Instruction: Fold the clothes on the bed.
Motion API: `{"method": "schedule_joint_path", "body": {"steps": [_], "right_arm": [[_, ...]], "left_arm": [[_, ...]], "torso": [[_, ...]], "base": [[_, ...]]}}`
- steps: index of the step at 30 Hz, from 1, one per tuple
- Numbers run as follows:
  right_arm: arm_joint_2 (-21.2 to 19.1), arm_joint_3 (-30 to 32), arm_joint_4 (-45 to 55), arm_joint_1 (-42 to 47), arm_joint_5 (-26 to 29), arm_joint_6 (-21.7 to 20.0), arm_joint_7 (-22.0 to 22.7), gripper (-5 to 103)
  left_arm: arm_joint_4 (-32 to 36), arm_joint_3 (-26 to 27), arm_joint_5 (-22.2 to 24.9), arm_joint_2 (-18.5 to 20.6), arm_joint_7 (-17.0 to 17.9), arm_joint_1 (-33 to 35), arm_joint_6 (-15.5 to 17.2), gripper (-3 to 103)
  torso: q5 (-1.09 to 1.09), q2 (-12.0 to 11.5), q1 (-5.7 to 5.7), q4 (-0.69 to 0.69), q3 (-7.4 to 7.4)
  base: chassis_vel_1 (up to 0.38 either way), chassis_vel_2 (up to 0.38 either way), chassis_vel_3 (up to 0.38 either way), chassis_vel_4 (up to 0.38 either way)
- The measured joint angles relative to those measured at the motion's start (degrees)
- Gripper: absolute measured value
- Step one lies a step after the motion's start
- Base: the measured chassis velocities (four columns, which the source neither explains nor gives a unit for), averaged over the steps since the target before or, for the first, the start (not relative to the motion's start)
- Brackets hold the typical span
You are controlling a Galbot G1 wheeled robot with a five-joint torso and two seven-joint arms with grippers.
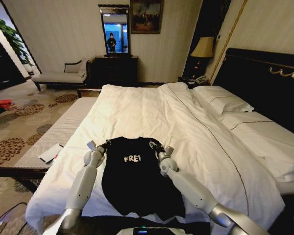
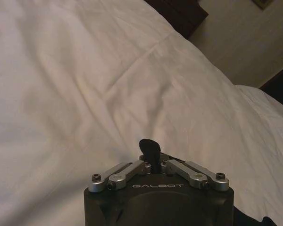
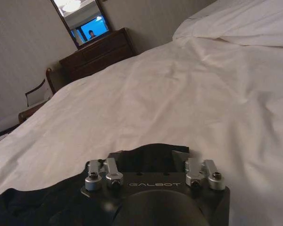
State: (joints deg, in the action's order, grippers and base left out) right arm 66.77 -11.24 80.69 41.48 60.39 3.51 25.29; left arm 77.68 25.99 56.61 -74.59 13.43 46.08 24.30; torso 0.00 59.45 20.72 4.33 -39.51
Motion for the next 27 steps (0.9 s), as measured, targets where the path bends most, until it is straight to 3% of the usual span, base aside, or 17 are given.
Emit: {"method": "schedule_joint_path", "body": {"steps": [4, 7, 10, 13, 15, 16, 27], "right_arm": [[0.0, 0.0, -0.7, -0.2, 0.5, 0.0, -1.0, 49], [0.1, -0.3, -0.8, -0.3, 1.0, 0.2, -1.6, 32], [0.4, -0.6, -0.9, -0.4, 1.0, 0.2, -1.6, 28], [0.8, -0.9, -1.1, -0.7, 0.9, 0.3, -1.7, 12], [0.8, -1.0, -1.2, -0.7, 0.8, 0.3, -1.7, 12], [0.8, -1.0, -1.3, -0.7, 0.7, 0.5, -1.8, 2], [0.8, 0.7, -1.1, -1.4, 0.4, 3.0, -3.4, 0]], "left_arm": [[0.4, 0.0, 0.0, 0.3, 0.0, 0.0, 0.0, 3], [0.6, -0.1, 0.1, 0.7, 0.1, 0.0, 0.0, 3], [0.7, -0.1, 0.1, 0.9, 0.1, 0.0, 0.0, 3], [0.9, -0.1, 0.2, 1.2, 0.1, 0.0, -0.1, 3], [0.9, -0.1, 0.2, 1.3, 0.1, 0.0, -0.1, 3], [0.9, -0.1, 0.2, 1.4, 0.1, 0.0, -0.1, 3], [0.9, 0.0, 0.5, 1.4, -0.4, -0.9, -1.4, 3]], "torso": [[0.01, 0.0, 0.00, 0.00, 0.00], [0.00, 0.0, 0.00, 0.00, 0.00], [0.00, 0.0, 0.00, 0.00, 0.00], [0.00, 0.0, 0.00, 0.00, 0.00], [0.00, 0.0, 0.00, 0.00, 0.00], [0.00, 0.0, 0.00, 0.00, 0.00], [0.00, 0.0, 0.00, 0.00, 0.00]], "base": [[0.000, 0.000, 0.000, 0.000], [0.000, 0.000, 0.000, 0.000], [0.000, 0.000, 0.000, 0.000], [0.000, 0.000, 0.000, 0.000], [0.000, 0.000, 0.000, 0.000], [0.000, 0.000, 0.000, 0.000], [0.000, 0.000, 0.000, 0.000]]}}
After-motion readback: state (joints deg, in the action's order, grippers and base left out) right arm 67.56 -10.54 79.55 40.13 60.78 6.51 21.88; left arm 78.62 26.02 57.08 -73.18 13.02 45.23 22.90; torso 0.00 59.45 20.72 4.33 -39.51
